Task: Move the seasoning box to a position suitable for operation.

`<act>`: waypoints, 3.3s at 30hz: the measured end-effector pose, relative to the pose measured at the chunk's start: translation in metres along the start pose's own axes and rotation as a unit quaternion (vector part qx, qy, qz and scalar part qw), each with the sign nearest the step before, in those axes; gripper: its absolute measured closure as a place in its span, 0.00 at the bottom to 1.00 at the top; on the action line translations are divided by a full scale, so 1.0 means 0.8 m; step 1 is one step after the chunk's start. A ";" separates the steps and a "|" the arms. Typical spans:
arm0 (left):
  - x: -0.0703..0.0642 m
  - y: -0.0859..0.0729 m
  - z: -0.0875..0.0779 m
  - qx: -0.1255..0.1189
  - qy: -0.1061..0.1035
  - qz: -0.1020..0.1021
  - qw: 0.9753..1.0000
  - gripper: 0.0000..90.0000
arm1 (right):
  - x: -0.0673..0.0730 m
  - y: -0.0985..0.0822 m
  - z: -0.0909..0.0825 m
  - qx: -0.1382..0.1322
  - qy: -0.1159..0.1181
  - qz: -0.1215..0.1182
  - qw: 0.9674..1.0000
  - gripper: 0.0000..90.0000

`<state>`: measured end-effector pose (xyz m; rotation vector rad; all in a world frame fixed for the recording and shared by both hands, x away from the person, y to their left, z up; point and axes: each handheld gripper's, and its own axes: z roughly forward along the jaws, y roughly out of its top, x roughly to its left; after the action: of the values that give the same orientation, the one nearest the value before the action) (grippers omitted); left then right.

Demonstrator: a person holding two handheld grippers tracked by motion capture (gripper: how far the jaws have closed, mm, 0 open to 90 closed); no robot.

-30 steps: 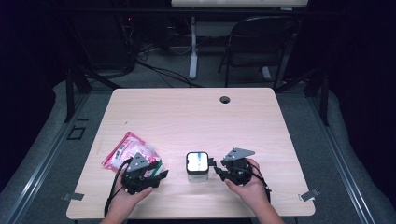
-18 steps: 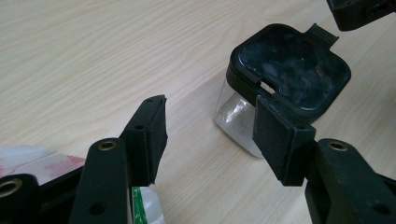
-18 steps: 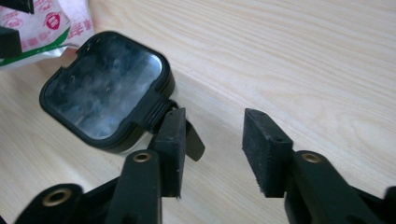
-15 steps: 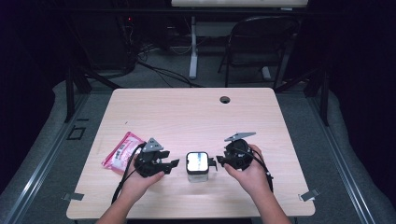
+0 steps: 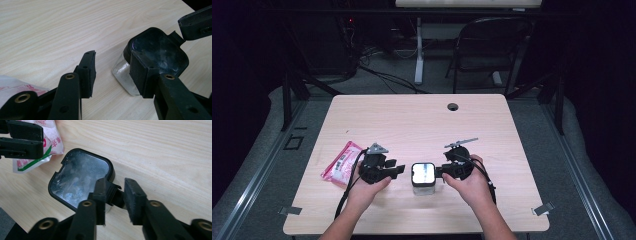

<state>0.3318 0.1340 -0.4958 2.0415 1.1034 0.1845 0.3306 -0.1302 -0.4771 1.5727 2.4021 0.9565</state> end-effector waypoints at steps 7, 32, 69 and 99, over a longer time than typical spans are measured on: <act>-0.007 -0.006 0.007 0.008 -0.008 0.017 1.000 0.69 | -0.006 -0.001 0.005 -0.001 0.018 0.025 1.000 0.89; -0.022 -0.026 0.026 0.048 -0.070 0.038 0.996 1.00 | -0.008 -0.006 0.005 -0.013 0.031 0.039 0.999 0.95; -0.035 0.008 0.008 0.029 -0.082 0.029 0.996 0.81 | 0.002 -0.007 -0.017 -0.015 0.059 0.018 0.998 0.67; -0.059 0.037 0.011 0.030 -0.058 0.056 0.996 0.71 | 0.039 -0.010 -0.018 -0.004 0.052 -0.051 0.997 0.55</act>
<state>0.3260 0.0843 -0.4703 2.1414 0.9338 0.0893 0.3039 -0.1117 -0.4625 1.4160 2.5162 1.0506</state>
